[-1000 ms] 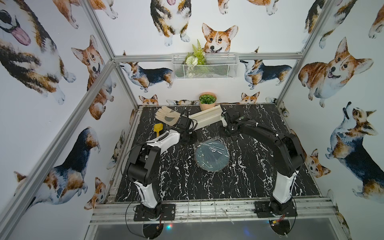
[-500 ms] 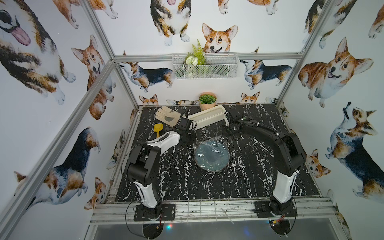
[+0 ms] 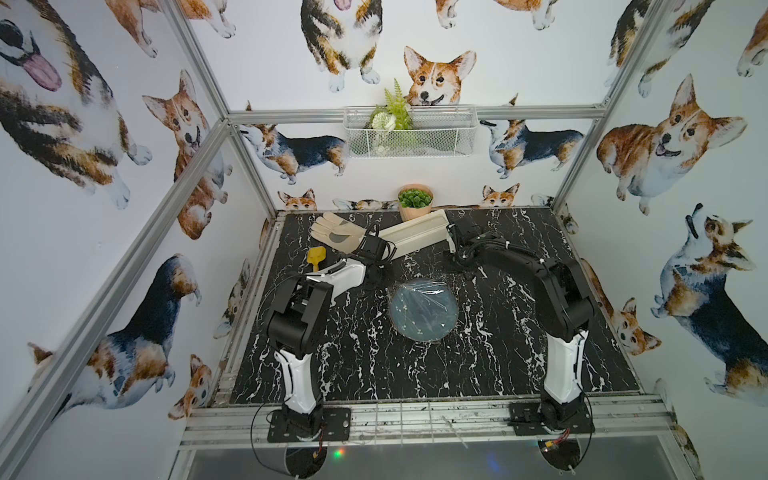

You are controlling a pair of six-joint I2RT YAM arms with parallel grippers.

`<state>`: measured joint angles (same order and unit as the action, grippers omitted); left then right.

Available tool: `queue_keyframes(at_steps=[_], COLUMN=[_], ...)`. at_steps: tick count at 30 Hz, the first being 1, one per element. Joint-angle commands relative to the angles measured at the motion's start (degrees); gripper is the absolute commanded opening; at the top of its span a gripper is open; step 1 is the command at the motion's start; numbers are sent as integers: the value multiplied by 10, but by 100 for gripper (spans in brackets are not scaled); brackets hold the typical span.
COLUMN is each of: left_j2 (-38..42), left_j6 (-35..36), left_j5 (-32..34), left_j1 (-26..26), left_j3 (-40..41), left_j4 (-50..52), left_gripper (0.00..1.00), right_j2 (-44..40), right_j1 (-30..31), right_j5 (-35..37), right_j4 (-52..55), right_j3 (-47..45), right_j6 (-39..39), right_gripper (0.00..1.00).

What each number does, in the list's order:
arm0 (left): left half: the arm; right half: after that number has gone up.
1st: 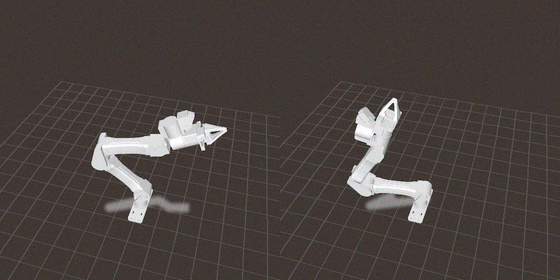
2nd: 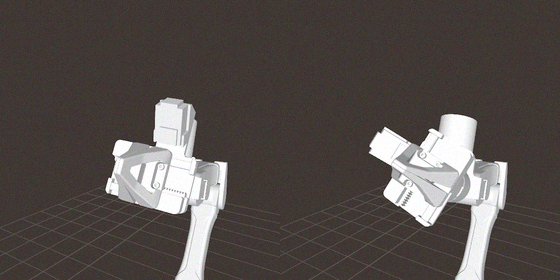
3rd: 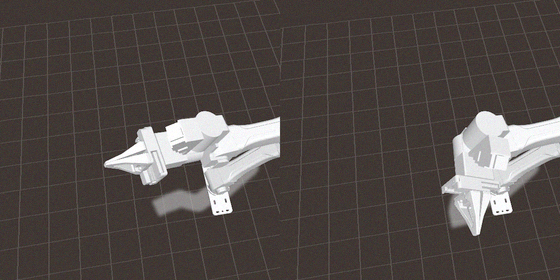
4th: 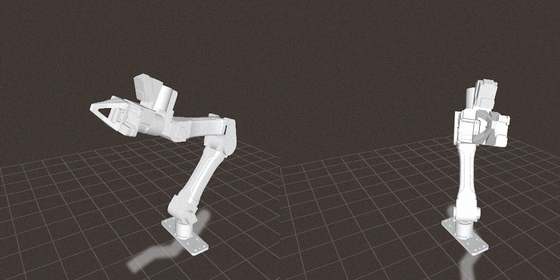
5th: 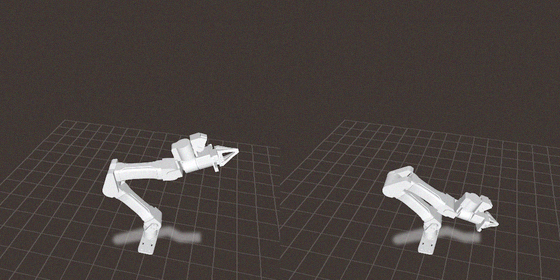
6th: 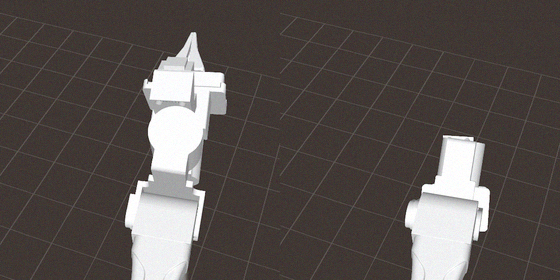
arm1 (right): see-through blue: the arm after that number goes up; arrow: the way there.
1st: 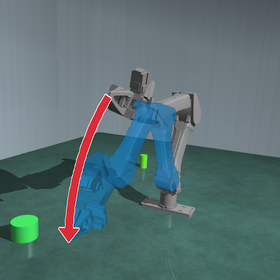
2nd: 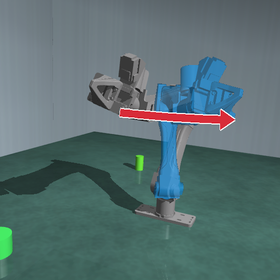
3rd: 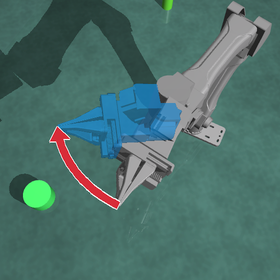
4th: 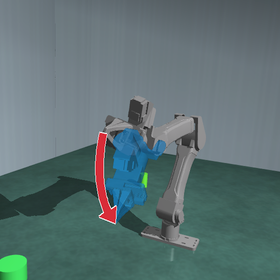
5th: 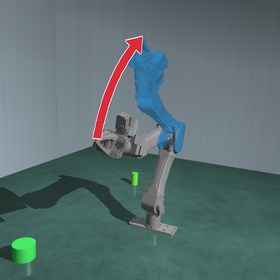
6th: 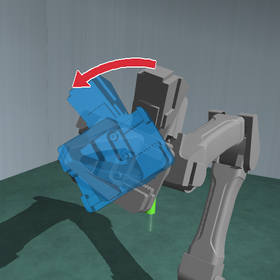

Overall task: Wrap the plate with plastic wrap
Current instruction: Cover the plate with plastic wrap.

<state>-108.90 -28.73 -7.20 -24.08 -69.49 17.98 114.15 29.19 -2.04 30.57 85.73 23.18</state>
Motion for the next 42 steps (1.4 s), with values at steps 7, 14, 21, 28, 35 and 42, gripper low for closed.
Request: queue_keyframes(at_steps=[7, 14, 21, 28, 35, 42], left_j2=[3, 4, 5, 5, 12, 32], left_j6=[0, 2, 3, 2, 2, 3], left_j5=[-6, -9, -10, -12, -12, 2], left_j1=[-3, -4, -4, -5, -6, -9], left_j3=[0, -3, 0, -3, -8, -6], left_j4=[-6, -3, -2, 0, 3, -6], left_gripper=[3, 3, 3, 3, 3, 3], right_j2=[-47, -19, -13, -23, -49, -88], right_j1=[-3, -5, -10, -10, -9, -10], right_j5=[-77, -134, -140, -131, -125, -74], right_j4=[-60, -99, -120, -118, -110, -107], right_j3=[-74, -90, -95, -100, -98, -104], right_j6=[60, 84, 99, 98, 97, 80], right_gripper=[66, 64, 34, 3, 0, 0])
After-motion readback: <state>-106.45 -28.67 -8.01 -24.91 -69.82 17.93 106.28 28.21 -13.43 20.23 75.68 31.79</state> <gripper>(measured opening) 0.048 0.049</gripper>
